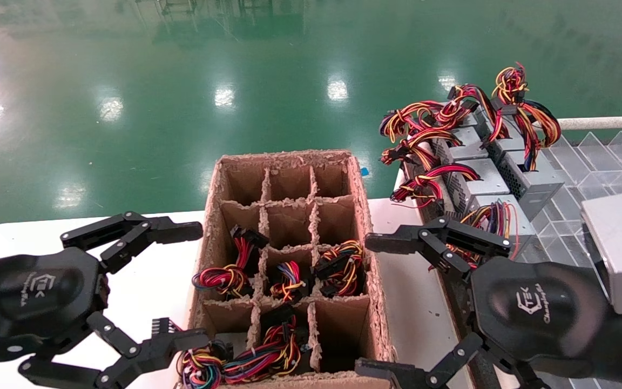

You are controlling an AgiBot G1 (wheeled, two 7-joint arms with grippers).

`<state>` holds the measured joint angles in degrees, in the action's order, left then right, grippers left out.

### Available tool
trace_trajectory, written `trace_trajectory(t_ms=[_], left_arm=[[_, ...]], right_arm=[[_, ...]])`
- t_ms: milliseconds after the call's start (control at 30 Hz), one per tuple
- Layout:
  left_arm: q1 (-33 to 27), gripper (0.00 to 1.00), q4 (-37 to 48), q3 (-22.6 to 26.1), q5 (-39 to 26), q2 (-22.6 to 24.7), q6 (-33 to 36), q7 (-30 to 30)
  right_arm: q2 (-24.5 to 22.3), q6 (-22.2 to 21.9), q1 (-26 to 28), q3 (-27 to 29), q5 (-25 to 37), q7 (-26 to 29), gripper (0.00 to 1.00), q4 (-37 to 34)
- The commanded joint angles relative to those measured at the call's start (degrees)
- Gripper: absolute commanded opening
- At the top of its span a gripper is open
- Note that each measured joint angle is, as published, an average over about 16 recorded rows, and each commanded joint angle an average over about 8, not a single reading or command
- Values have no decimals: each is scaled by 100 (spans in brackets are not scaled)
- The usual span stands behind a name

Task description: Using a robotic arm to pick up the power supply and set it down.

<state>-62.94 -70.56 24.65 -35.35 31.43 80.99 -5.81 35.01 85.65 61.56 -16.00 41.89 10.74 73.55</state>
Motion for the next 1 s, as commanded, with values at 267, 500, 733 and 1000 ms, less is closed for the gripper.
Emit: trace_trajectory(t_ms=[267,500,733,1000], left_arm=[[0,100,0,0,0,0,0,0],[0,100,0,0,0,0,0,0],[0,100,0,0,0,0,0,0],[0,100,0,0,0,0,0,0]], right_arm=[[0,0,0,0,0,0,100,0],[0,0,0,0,0,0,100,0],[0,0,0,0,0,0,100,0],[0,0,0,0,0,0,100,0]])
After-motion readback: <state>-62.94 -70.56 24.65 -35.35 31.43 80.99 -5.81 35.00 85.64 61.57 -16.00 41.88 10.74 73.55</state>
